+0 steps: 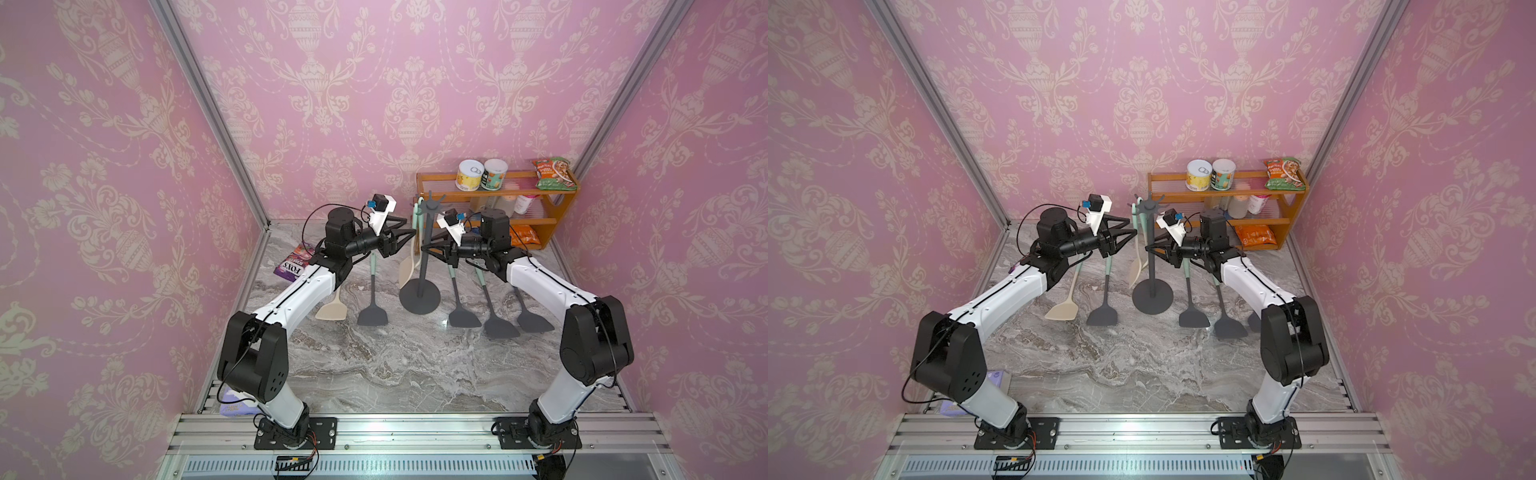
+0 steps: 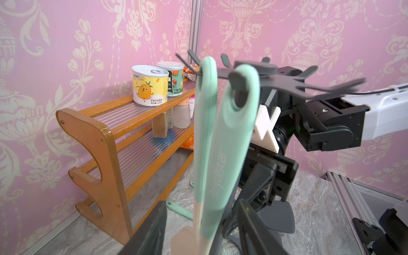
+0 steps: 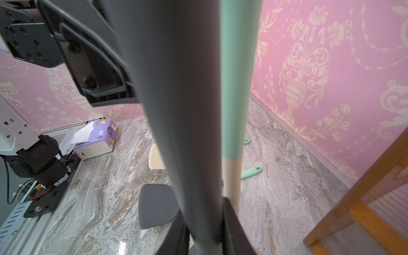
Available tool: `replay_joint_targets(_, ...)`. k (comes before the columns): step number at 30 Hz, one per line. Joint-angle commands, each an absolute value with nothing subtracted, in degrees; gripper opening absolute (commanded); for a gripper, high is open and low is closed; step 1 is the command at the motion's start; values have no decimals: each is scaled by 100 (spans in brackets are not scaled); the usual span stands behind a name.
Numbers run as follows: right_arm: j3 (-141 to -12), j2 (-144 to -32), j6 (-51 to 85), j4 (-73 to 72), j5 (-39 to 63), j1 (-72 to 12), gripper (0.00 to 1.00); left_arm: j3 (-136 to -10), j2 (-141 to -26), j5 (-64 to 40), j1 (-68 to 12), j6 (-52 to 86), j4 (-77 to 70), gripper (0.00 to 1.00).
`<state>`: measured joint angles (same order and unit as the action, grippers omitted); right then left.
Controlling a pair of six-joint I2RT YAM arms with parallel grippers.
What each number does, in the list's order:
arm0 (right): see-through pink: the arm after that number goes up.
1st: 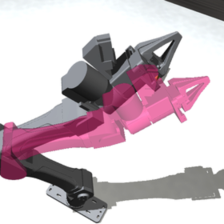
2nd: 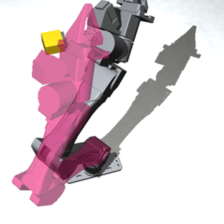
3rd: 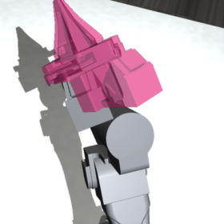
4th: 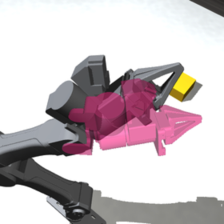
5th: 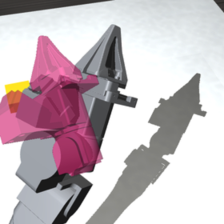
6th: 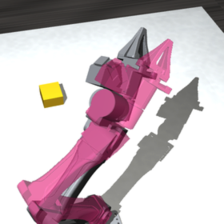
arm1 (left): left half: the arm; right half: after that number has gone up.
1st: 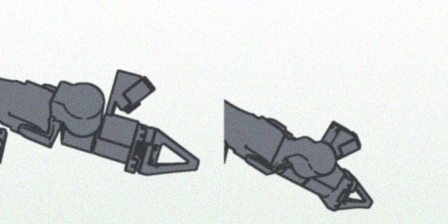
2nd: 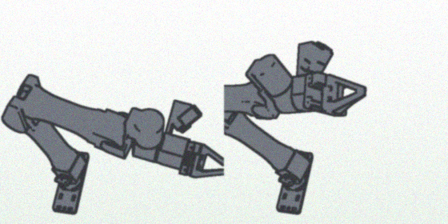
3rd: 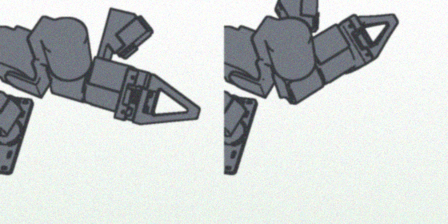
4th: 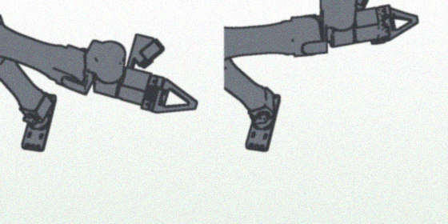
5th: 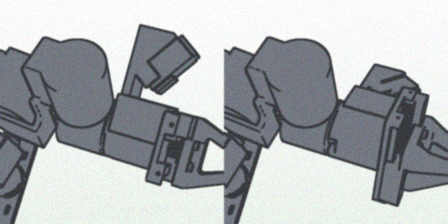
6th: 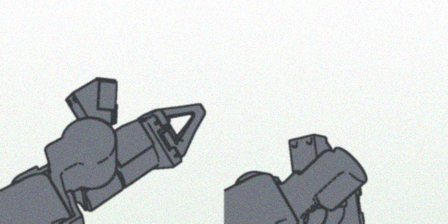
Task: Take the spatula off the kitchen utensil rack
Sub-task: Move the rack to the center of the board, then take off the spatula from the rack.
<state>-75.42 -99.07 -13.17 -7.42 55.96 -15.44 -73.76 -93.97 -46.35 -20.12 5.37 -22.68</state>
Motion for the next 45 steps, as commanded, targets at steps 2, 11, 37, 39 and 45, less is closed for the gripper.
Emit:
replay_joint_targets(2,-7484,-9898,-901,261,5846,-1590,0,-7700,-9621,-5193,-2092,769,-2445,50)
replay_joint_targets(11,-7547,-9941,-976,381,5774,-1583,0,-7967,-9791,-5564,-2187,536,-1932,35)
replay_joint_targets(37,-7375,-9807,-1151,593,5676,-1551,0,-7593,-8771,-4140,-2197,-366,-1265,0)
replay_joint_targets(39,-7374,-9802,-1143,579,5660,-1553,0,-7626,-8686,-4042,-2194,-533,-1055,0)
replay_joint_targets(45,-7361,-9775,-1206,675,5623,-1556,0,-7584,-8442,-3696,-2190,-852,-782,0)
